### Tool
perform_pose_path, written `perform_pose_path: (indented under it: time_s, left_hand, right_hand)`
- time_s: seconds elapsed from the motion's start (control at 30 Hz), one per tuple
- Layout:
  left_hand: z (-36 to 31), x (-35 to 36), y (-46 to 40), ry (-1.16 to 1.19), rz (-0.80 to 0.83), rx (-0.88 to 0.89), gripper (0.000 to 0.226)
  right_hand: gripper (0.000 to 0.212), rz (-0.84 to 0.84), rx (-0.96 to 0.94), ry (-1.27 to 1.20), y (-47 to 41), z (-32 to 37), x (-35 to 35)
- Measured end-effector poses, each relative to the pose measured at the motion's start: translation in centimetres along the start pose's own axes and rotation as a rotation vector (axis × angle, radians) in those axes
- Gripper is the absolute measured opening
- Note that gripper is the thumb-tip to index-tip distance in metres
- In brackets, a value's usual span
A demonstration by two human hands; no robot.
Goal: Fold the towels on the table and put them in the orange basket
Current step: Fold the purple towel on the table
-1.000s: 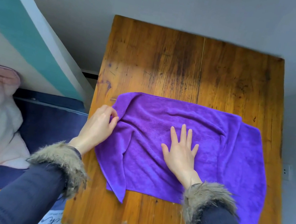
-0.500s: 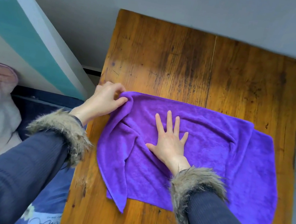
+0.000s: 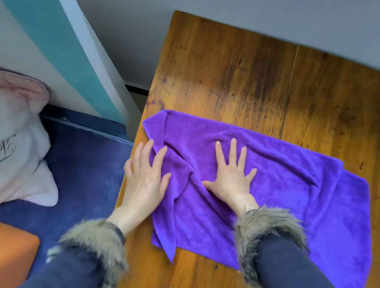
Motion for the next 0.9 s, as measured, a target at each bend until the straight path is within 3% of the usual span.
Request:
perform_pose_path:
  time_s: [0.13,0.23,0.3,0.43,0.5,0.7,0.77,0.9]
  left_hand:
    - [1.2,1.6,4.1,0.025,0.147,-0.077,0.06]
    - [2.5,1.3,3.7,0.008,0.127,-0.069,0.06]
    - [3.2,0.8,3.0,-0.034,0.073,-0.076,0.058]
    - [5.2,0.2,2.1,-0.037,0.022,-0.248,0.034]
    - [6.3,0.3,1.7,0.042,0.071,-0.333,0.022]
    - [6.9,0.9,3.2,0.486,0.137,-0.475,0.026]
    - [6.5,1.1,4.6,0.532,0.189,-0.505,0.033]
    - [7.3,1.6,7.1,0.484,0.222,-0.561,0.012]
  right_hand:
    - [0.089,-0.09,-0.027,0.014,1.1,0.6,0.1]
    - [0.075,-0.177,-0.095,0.02,3.0,1.3,1.2]
    - [0.072,-0.143,-0.1,0.018,4.4,1.4,2.5]
    - [0.077,-0.031,-0.02,0.001,5.4,0.6,4.4]
    - [0.082,-0.022,-0.025,0.014,5.3,0.3,4.4]
    - [0.087,-0.01,-0.032,0.023,5.7,0.8,4.1]
    - [0.087,-0.024,-0.058,0.045,6.4,1.1,4.5]
    - [0.084,0.015,-0.073,0.074,7.7,1.2,6.1]
Point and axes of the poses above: each hand's wrist, its own y-axis away from the middle knuckle, its own x-axis out of the palm, z = x × y, the point moved 1 cm from there along -y, towards the middle knuckle, and after that the axes turned 14 degrees about -y, right-handed, at the moved point
